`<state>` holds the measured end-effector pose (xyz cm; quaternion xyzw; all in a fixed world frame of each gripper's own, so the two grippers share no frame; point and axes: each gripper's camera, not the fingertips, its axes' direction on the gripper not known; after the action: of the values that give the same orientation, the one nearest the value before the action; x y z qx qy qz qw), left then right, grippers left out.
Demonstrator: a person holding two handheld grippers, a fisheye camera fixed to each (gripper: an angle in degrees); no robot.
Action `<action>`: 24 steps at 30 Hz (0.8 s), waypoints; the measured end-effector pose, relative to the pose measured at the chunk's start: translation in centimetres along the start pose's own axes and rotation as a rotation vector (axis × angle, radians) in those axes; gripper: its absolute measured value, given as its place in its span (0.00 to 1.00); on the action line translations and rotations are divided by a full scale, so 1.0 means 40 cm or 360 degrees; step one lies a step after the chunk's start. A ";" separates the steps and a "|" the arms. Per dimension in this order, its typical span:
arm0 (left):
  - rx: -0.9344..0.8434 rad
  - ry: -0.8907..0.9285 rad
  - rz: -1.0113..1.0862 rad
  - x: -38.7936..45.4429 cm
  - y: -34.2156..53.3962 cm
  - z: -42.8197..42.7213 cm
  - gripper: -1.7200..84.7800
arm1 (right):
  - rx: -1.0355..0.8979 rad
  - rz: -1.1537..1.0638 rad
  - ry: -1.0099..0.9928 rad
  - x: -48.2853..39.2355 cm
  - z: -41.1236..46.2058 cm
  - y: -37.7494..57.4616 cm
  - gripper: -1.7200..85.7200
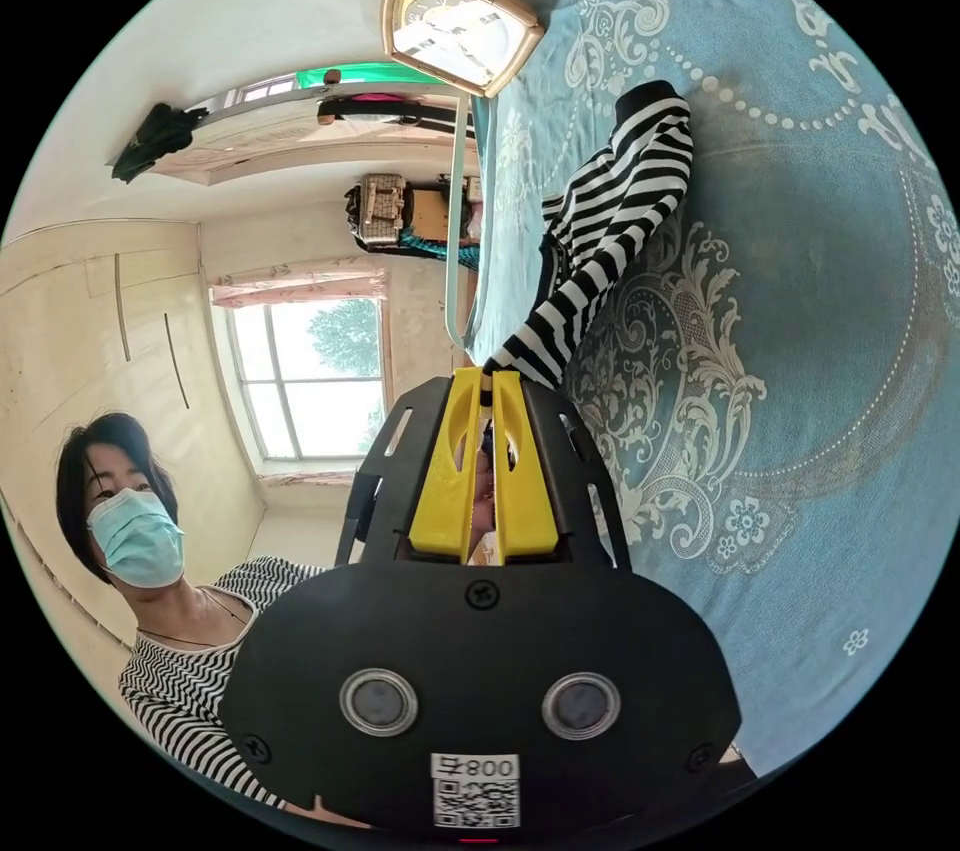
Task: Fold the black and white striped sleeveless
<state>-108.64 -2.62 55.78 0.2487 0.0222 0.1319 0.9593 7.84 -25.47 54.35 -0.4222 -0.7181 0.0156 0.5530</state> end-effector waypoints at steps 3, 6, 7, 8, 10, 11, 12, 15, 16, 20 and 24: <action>-0.0014 -0.0061 0.0065 0.022 0.024 0.026 0.06 | 0.0009 0.0005 0.0027 -0.013 -0.054 0.052 0.04; -0.0050 -0.0080 0.0168 0.056 0.062 0.054 0.06 | 0.0030 0.0017 0.0046 -0.026 -0.119 0.116 0.04; -0.0081 -0.0099 0.0224 0.075 0.080 0.067 0.06 | 0.0040 0.0016 0.0050 -0.035 -0.149 0.147 0.04; -0.0099 -0.0108 0.0253 0.085 0.090 0.074 0.06 | 0.0048 0.0011 0.0056 -0.046 -0.180 0.180 0.04; -0.0167 -0.0117 0.0367 0.124 0.134 0.105 0.06 | 0.0062 -0.0005 0.0061 -0.066 -0.228 0.234 0.04; -0.0183 -0.0117 0.0395 0.134 0.147 0.114 0.06 | 0.0073 -0.0021 0.0055 -0.081 -0.261 0.273 0.04; -0.0217 -0.0115 0.0447 0.152 0.172 0.132 0.06 | 0.0079 -0.0030 0.0049 -0.090 -0.278 0.293 0.04; -0.0307 -0.0109 0.0567 0.194 0.243 0.188 0.05 | 0.0119 -0.0088 0.0029 -0.137 -0.363 0.398 0.04; -0.0340 -0.0105 0.0611 0.208 0.274 0.213 0.05 | 0.0143 -0.0118 0.0018 -0.159 -0.399 0.443 0.04; -0.0455 -0.0073 0.0730 0.241 0.373 0.300 0.05 | 0.0241 -0.0243 -0.0008 -0.237 -0.539 0.606 0.04; -0.0619 -0.0029 0.0850 0.260 0.492 0.422 0.05 | 0.0338 -0.0360 -0.0011 -0.299 -0.669 0.750 0.04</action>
<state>-101.54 8.75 80.30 0.0589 -0.0782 0.3783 0.9205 47.51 -25.53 40.70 -0.2777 -0.7572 0.0306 0.5904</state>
